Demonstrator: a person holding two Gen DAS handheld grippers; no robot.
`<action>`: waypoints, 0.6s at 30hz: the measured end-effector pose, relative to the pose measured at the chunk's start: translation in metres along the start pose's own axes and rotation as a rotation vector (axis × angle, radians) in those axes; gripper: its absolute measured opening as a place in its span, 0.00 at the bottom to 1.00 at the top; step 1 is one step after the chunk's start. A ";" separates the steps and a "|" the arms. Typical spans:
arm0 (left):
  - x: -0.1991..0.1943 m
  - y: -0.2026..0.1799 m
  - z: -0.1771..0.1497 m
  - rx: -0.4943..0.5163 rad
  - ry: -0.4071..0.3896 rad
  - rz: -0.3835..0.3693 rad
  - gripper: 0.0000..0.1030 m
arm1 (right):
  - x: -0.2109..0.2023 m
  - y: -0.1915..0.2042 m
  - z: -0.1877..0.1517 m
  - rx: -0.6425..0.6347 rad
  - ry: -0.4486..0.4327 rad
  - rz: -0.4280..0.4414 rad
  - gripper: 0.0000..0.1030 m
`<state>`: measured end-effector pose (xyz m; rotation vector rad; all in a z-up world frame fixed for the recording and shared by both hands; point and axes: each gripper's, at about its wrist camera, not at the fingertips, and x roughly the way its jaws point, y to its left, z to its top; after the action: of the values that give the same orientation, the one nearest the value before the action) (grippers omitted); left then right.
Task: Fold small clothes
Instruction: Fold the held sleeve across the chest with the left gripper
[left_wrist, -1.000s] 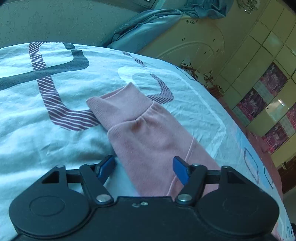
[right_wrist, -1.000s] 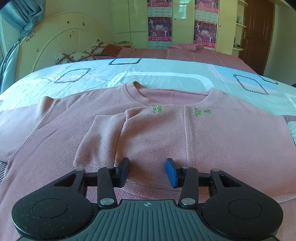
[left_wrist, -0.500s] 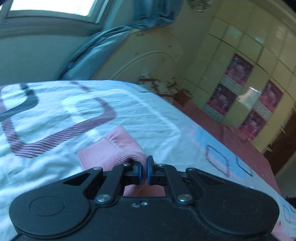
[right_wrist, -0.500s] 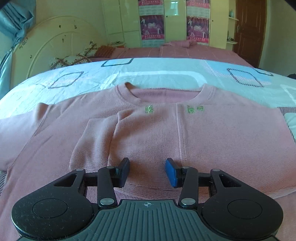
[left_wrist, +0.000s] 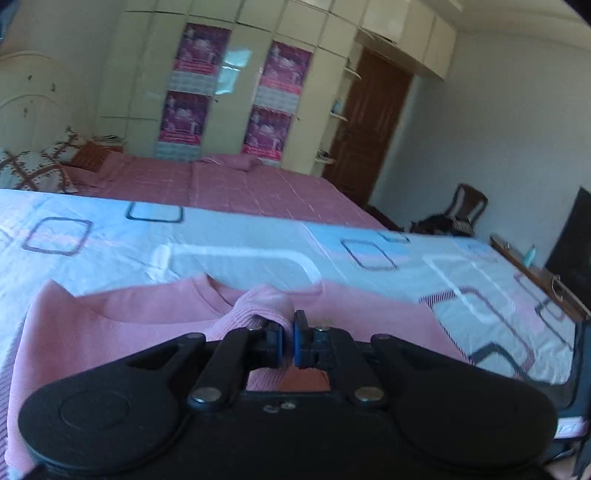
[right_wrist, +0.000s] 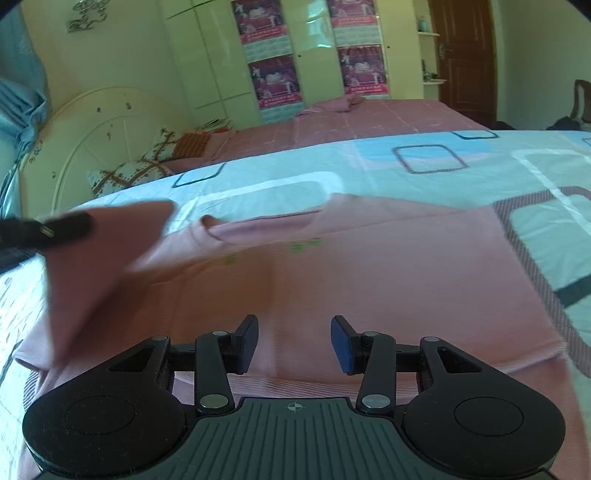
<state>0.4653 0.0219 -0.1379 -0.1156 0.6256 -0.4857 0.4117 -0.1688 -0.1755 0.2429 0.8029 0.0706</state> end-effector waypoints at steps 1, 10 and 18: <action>0.012 -0.009 -0.010 0.024 0.037 -0.007 0.05 | -0.004 -0.007 0.000 0.008 0.002 -0.001 0.42; -0.017 -0.035 -0.039 0.174 0.047 0.077 0.87 | -0.029 -0.025 0.003 0.050 -0.019 0.095 0.75; -0.066 0.035 -0.047 0.098 0.085 0.312 0.86 | -0.012 0.040 -0.008 -0.191 0.002 0.143 0.74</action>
<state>0.4047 0.0854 -0.1492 0.0951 0.6874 -0.2197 0.3985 -0.1302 -0.1626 0.1188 0.7748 0.2813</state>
